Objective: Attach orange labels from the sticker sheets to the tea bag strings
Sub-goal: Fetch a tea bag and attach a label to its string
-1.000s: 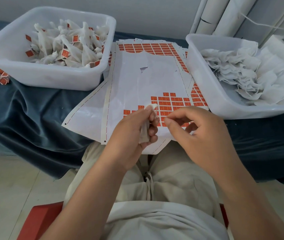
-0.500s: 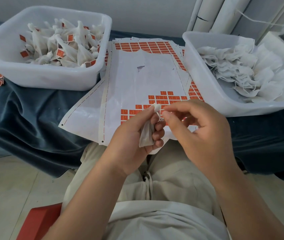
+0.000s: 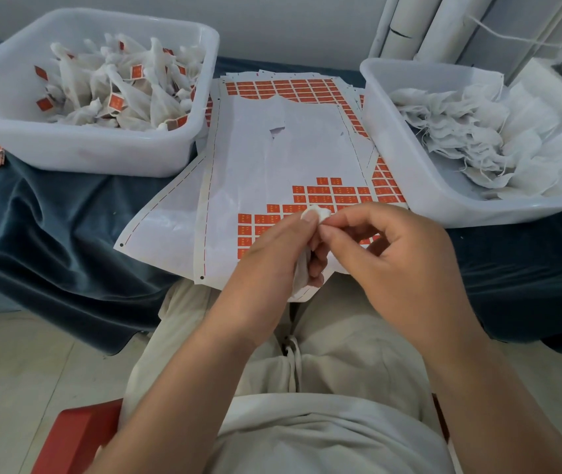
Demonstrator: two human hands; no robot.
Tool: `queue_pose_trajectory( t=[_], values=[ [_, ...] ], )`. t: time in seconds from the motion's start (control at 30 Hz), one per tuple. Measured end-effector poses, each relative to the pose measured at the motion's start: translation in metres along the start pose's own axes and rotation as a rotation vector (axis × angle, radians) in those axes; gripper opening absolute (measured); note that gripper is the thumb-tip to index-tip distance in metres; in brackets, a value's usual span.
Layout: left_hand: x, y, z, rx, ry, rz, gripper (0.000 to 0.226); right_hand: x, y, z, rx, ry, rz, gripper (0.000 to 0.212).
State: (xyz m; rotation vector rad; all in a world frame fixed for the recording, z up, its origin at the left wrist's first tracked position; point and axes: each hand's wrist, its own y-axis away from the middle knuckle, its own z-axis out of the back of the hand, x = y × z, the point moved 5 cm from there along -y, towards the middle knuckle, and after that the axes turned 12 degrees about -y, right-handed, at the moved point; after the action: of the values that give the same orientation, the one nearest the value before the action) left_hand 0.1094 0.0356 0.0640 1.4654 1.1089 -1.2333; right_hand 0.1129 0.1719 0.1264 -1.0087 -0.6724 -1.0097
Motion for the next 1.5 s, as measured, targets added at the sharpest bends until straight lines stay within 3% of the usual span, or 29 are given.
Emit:
queue_pose_trajectory(
  t=[0.27,0.37,0.5,0.63,0.77,0.9,1.13,1.33,1.43,1.5],
  values=[
    [0.000,0.002,-0.002,-0.080,0.001,0.023,0.040,-0.012,-0.002,-0.007,0.289,-0.091,-0.225,0.018],
    [0.000,0.003,-0.003,-0.105,-0.139,-0.015,0.036,-0.015,-0.002,-0.004,0.291,-0.120,-0.267,0.021],
    [-0.006,0.005,-0.006,-0.009,-0.250,-0.162,0.020,-0.022,-0.002,-0.003,0.275,-0.088,-0.307,0.015],
    [-0.006,0.006,0.000,-0.154,-0.271,-0.162,0.021,-0.018,-0.003,0.000,0.289,-0.062,-0.289,0.018],
    [-0.005,0.002,0.010,-0.252,-0.298,-0.134,0.025,-0.023,0.000,-0.001,0.411,-0.055,-0.363,0.028],
    [-0.007,0.003,0.010,-0.218,-0.335,-0.134,0.029,-0.033,0.007,-0.017,0.522,-0.356,-0.568,0.047],
    [-0.014,0.001,0.019,-0.194,-0.265,-0.095,0.042,-0.047,-0.004,-0.021,0.495,-1.163,-0.687,0.026],
    [-0.015,0.002,0.019,-0.150,-0.411,-0.144,0.025,-0.059,-0.007,-0.022,0.420,-1.177,-0.631,0.027],
    [-0.017,0.002,0.016,-0.130,-0.412,-0.169,0.023,-0.056,-0.004,-0.019,0.511,-1.280,-0.675,0.028],
    [-0.017,0.003,0.013,-0.090,-0.402,-0.172,0.026,-0.050,-0.001,-0.020,0.607,-1.469,-0.732,0.025]
  ],
)
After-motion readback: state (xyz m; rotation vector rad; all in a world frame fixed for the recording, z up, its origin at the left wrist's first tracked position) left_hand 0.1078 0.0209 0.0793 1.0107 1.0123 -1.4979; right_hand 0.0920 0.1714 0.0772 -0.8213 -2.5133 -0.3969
